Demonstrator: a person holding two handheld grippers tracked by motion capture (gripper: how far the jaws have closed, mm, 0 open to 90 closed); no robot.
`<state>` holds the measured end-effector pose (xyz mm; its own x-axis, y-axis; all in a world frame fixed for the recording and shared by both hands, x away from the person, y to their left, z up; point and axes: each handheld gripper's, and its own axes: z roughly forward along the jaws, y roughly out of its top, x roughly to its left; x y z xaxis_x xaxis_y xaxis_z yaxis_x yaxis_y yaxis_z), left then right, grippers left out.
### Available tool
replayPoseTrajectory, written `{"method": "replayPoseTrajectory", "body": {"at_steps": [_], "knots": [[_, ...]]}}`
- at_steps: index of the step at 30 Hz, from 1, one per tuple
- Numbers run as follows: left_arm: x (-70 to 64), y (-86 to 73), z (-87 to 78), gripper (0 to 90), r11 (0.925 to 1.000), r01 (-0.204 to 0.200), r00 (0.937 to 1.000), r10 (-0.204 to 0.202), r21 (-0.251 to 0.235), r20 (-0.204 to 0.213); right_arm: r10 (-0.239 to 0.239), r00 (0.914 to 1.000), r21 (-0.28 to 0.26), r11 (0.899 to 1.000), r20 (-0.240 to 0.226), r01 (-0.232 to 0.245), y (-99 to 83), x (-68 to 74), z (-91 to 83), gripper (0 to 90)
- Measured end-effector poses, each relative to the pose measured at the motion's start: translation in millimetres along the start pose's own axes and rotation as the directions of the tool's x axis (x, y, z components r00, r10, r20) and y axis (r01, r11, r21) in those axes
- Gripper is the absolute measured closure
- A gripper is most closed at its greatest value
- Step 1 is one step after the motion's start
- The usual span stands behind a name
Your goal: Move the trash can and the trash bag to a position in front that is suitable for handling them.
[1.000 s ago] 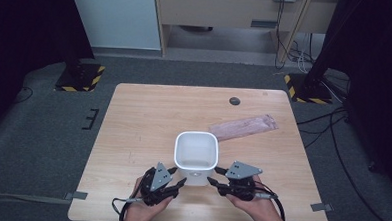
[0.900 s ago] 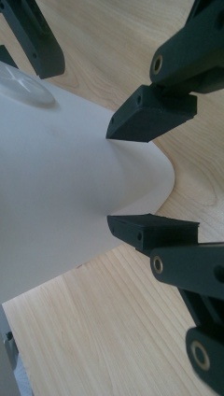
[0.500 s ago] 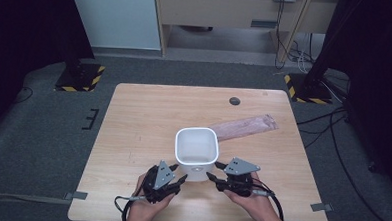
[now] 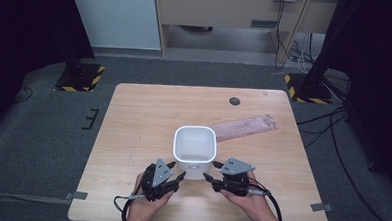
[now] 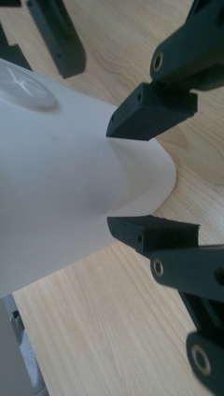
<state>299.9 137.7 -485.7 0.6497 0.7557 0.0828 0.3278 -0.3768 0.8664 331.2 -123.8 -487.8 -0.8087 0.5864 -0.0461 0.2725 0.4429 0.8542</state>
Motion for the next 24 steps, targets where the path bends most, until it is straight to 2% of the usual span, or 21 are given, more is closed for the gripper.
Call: {"method": "replayPoseTrajectory", "body": {"at_steps": [1, 3, 5, 6, 7, 8, 9, 10, 14, 16, 20, 22, 24], "knots": [[1.2, -0.2, -0.5, 41.6, 0.9998, 0.019, 0.9998, -0.019, 0.001, 0.000, 0.011, 0.9999, 0.003, 1.000, 0.005, -0.012, -0.1, -0.9, -1.4, 40.7], [1.8, -0.9, -0.9, 36.7, 0.9997, 0.022, 0.9997, -0.022, 0.010, -0.007, 0.017, 0.9998, 0.000, 1.000, 0.014, -0.017, 0.0, -3.5, -2.7, 37.3], [3.6, -1.8, -0.8, 29.1, 0.9986, 0.048, 0.9988, -0.048, 0.023, -0.003, 0.027, 0.9992, 0.006, 1.000, 0.029, -0.027, -0.7, -7.6, -4.3, 33.0], [3.6, -1.8, -0.8, 25.7, 0.9986, 0.048, 0.9988, -0.048, 0.023, -0.003, 0.032, 0.9988, 0.009, 0.999, 0.037, -0.033, -1.3, -10.0, -5.1, 30.7], [5.7, -3.0, -1.1, 23.4, 0.9969, 0.070, 0.9975, -0.070, 0.036, -0.006, 0.038, 0.9984, 0.010, 0.999, 0.042, -0.038, -1.8, -12.4, -6.0, 28.6], [5.7, -3.0, -1.1, 20.2, 0.9969, 0.070, 0.9975, -0.070, 0.036, -0.006, 0.044, 0.9978, 0.011, 0.999, 0.048, -0.045, -2.3, -14.6, -7.1, 26.9], [8.5, -4.3, -1.6, 15.7, 0.9938, 0.099, 0.9951, -0.099, 0.051, -0.003, 0.046, 0.9975, 0.012, 0.999, 0.054, -0.047, -2.4, -16.7, -8.2, 24.8], [9.5, -5.0, -2.2, 13.5, 0.9929, 0.105, 0.9945, -0.105, 0.057, 0.002, 0.047, 0.9972, 0.017, 0.999, 0.058, -0.049, -2.4, -18.6, -9.6, 23.0], [11.5, -7.3, -5.5, 7.6, 0.9925, 0.097, 0.9953, -0.097, 0.075, -0.004, 0.054, 0.9965, 0.016, 0.998, 0.064, -0.055, -2.6, -24.1, -13.3, 17.9], [17.3, -10.6, -7.2, 6.9, 0.9888, 0.111, 0.9938, -0.110, 0.100, -0.014, 0.075, 0.9941, 0.031, 0.997, 0.079, -0.077, -4.7, -31.1, -15.7, 14.5], [28.6, -14.6, -7.4, 5.8, 0.9841, 0.140, 0.9901, -0.138, 0.110, -0.028, 0.105, 0.9897, 0.052, 0.993, 0.097, -0.111, -7.7, -42.4, -18.3, 11.3], [31.4, -15.6, -7.0, 5.5, 0.9830, 0.144, 0.9894, -0.141, 0.114, -0.034, 0.113, 0.9886, 0.051, 0.992, 0.100, -0.118, -8.3, -45.5, -19.6, 11.2], [41.1, -19.1, -4.3, 5.3, 0.9802, 0.148, 0.9885, -0.143, 0.131, -0.051, 0.136, 0.9850, 0.054, 0.988, 0.106, -0.142, -10.3, -55.2, -23.3, 9.2]]}}
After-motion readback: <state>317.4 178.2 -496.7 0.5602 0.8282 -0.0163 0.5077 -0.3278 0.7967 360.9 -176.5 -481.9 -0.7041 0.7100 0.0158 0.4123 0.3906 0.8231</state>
